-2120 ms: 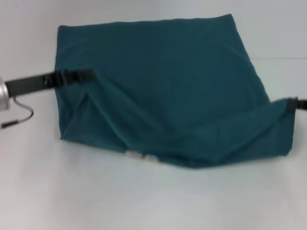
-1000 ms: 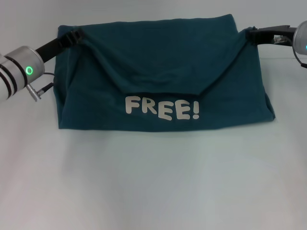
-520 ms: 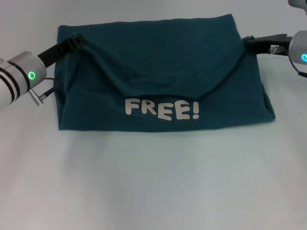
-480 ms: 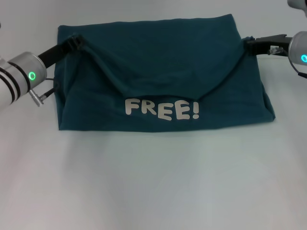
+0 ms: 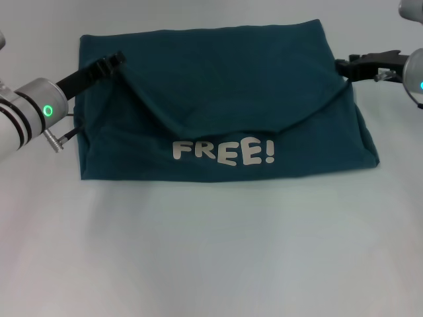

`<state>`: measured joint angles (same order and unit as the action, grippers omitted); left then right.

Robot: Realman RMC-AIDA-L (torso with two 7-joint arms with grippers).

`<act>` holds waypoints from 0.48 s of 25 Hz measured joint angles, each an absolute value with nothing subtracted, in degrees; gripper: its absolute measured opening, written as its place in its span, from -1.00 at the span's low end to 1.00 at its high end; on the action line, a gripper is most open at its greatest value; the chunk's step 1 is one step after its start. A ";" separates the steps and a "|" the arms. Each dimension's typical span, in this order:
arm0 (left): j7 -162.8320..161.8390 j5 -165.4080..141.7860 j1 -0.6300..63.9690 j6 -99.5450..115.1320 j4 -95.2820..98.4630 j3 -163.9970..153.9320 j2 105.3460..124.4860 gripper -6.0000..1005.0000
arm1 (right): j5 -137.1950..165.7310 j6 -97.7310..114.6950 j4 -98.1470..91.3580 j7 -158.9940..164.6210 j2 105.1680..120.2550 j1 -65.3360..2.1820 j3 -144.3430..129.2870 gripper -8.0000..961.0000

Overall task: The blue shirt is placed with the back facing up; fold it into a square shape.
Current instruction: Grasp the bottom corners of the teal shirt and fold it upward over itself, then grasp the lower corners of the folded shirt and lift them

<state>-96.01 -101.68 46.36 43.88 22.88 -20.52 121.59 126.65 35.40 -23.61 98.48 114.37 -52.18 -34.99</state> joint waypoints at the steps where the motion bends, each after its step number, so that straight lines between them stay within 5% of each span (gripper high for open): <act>1: -96.01 -101.68 46.34 43.85 22.97 -20.50 121.59 -0.69 | 126.65 35.36 -24.03 98.47 114.37 -51.98 -34.98 -0.58; 5: -96.46 -101.44 46.28 43.92 23.75 -20.20 121.47 -0.40 | 126.64 35.27 -24.91 98.53 114.03 -51.69 -34.98 -0.56; 11: -97.33 -99.05 44.63 47.38 26.14 -20.42 121.34 0.13 | 126.64 36.02 -25.50 99.02 113.73 -51.21 -34.40 -0.11; 12: -97.36 -98.92 44.23 48.43 26.49 -20.49 121.30 0.22 | 126.64 36.30 -25.55 99.11 113.70 -51.08 -34.36 0.08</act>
